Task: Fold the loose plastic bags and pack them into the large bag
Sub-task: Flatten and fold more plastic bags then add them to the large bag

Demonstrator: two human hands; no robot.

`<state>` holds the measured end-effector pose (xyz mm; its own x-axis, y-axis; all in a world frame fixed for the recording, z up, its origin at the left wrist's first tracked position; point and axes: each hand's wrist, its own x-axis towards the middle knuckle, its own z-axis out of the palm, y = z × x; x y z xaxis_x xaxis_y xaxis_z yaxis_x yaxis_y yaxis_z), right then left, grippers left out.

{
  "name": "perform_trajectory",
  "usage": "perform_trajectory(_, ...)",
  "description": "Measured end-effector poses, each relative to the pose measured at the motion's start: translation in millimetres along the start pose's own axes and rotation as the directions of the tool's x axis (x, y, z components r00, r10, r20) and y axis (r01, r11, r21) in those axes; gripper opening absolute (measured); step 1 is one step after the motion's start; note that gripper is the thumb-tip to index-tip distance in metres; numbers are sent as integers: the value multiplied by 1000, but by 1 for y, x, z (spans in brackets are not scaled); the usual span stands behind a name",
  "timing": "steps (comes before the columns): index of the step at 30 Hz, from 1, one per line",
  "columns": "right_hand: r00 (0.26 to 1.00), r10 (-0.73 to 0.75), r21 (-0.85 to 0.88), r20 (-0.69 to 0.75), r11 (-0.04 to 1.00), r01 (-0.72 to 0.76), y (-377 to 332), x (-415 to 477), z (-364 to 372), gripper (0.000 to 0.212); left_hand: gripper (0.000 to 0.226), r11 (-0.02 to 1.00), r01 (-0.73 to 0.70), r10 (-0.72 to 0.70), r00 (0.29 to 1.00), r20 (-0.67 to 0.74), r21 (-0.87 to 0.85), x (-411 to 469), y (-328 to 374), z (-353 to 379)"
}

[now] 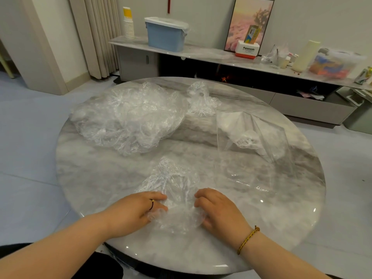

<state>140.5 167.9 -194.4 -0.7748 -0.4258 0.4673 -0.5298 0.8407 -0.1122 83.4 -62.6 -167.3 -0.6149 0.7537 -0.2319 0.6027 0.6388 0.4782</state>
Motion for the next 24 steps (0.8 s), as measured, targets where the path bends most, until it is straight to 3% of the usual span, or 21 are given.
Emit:
perform_trajectory(3,999,48,7,27,999,-48,4,3,0,19,44,1000,27,-27,1000,12,-1,2,-4,-3)
perform_trajectory(7,987,115,52,110,991,-121,12,2,-5,22,42,998,67,-67,996,-57,-18,3,-10,-6)
perform_trajectory(10,940,310,141,142,934,-329,8,4,-13,28,23,977,123,-148,979,-142,-175,2,-11,-8)
perform_trajectory(11,895,409,192,179,877,-440,5,6,-16,27,17,956,137,-188,965,-182,-260,2,-9,-10)
perform_trajectory(13,810,542,428,225,691,-582,1,13,-24,16,25,881,130,-271,927,-260,-454,3,-4,-13)
perform_trajectory(15,721,663,634,199,474,-611,-1,24,-34,30,30,761,88,-346,893,-287,-642,4,8,-22)
perform_trajectory(17,630,736,776,248,238,-584,-6,36,-48,24,27,626,41,-412,865,-286,-779,5,20,-32)
perform_trajectory(19,551,772,827,317,59,-559,-9,43,-59,18,23,558,14,-455,841,-292,-830,3,28,-41)
perform_trajectory(22,470,788,821,397,-76,-567,-11,47,-65,18,21,501,14,-513,810,-285,-865,4,31,-47)
perform_trajectory(24,427,793,788,435,-107,-606,-10,48,-64,15,19,483,58,-554,793,-254,-874,7,27,-47)
